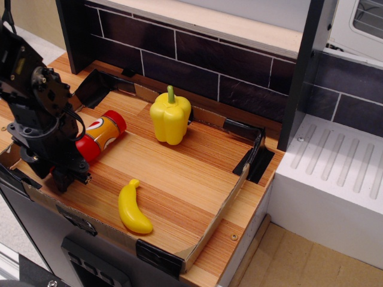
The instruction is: Upright hot sauce bottle
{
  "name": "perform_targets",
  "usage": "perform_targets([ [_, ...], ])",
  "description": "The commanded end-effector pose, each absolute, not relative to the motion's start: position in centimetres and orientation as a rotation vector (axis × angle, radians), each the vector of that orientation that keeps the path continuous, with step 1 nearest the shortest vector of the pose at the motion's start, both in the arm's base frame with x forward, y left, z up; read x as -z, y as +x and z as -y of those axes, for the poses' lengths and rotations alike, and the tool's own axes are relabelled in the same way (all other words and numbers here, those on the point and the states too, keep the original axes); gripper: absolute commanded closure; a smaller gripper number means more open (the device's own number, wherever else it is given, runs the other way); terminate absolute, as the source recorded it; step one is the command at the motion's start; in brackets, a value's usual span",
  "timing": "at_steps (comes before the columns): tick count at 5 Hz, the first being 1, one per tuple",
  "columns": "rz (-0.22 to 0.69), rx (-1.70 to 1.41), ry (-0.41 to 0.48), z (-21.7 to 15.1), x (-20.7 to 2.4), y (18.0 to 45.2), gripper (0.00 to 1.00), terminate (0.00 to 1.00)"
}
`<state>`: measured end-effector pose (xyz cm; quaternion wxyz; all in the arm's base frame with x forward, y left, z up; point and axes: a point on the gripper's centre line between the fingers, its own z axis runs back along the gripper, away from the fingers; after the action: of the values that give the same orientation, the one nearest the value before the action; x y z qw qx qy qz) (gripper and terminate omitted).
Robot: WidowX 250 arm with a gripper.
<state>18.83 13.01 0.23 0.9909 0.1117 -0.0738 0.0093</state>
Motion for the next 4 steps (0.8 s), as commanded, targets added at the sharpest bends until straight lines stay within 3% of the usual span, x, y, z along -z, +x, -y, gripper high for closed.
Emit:
perform_targets([
  [1, 0.111, -0.036, 0.211, -13.3, -1.9, 19.4, 1.0, 0.0],
  [3, -0.125, -0.101, 0.262, -12.9, -6.4, 19.3, 1.0, 0.0],
  [4, -0.319, -0.174, 0.293, -12.5, -8.4, 19.6, 1.0, 0.0],
])
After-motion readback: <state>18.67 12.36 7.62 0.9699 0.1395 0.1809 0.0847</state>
